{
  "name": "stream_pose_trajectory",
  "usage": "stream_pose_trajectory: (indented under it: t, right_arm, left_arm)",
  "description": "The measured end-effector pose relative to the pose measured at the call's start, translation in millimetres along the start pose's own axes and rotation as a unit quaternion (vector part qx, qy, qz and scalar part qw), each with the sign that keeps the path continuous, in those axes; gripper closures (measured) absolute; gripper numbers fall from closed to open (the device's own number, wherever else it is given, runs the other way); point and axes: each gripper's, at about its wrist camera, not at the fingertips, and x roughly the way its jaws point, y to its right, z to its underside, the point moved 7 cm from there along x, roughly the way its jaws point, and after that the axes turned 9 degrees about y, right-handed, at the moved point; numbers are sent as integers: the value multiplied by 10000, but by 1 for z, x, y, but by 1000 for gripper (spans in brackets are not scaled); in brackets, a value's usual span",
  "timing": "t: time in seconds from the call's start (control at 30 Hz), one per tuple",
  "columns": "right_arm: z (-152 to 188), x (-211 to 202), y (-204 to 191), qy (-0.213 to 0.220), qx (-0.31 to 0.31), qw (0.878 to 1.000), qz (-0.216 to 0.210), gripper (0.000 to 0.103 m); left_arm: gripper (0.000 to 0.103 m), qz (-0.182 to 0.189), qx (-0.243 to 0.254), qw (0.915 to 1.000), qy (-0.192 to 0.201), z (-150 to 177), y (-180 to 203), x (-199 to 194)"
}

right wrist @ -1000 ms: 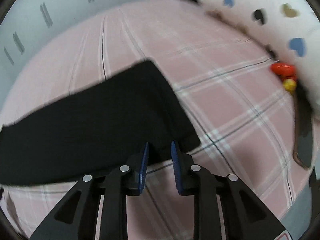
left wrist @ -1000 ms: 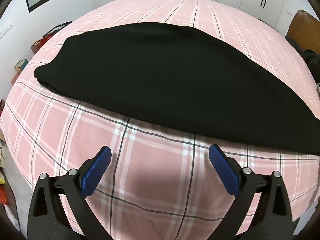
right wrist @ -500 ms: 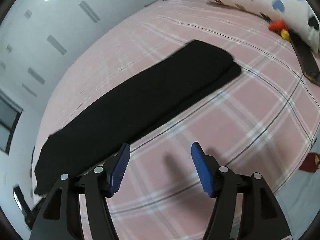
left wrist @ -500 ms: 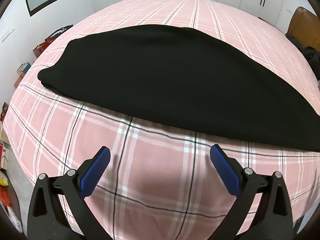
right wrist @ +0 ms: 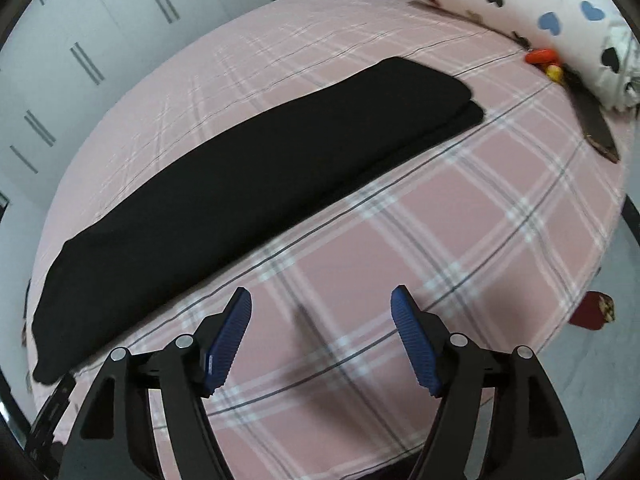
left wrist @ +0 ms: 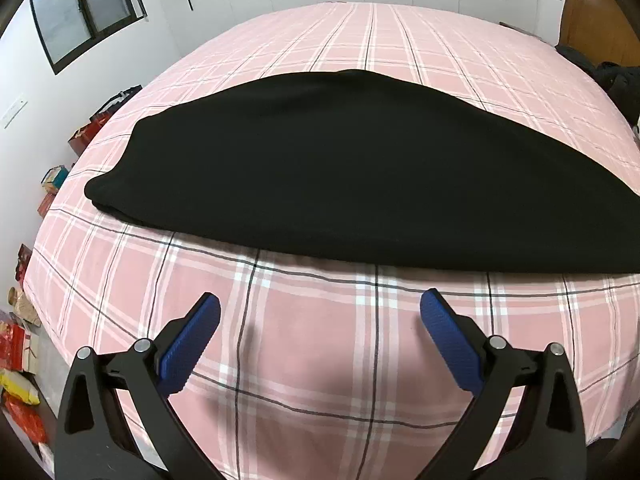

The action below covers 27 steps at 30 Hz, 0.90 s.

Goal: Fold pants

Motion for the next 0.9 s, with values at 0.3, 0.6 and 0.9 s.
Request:
stream_pose_trajectory:
  t: [0.3,0.6,0.9]
  right_arm:
    - [-17,11,36,-156,899,9916,-920,32]
    - [-82,54,120,7,1828,9805,-725,29]
    - [-115,80,137,304,2266,9679,-1048,28]
  left_arm:
    - [5,8,-211,9998,40,-1,-10,-2]
    - [5,-45,-176,9998,-34,-2,-13,4]
    - [5,-45,-72,10000,-47,-2,-10,8]
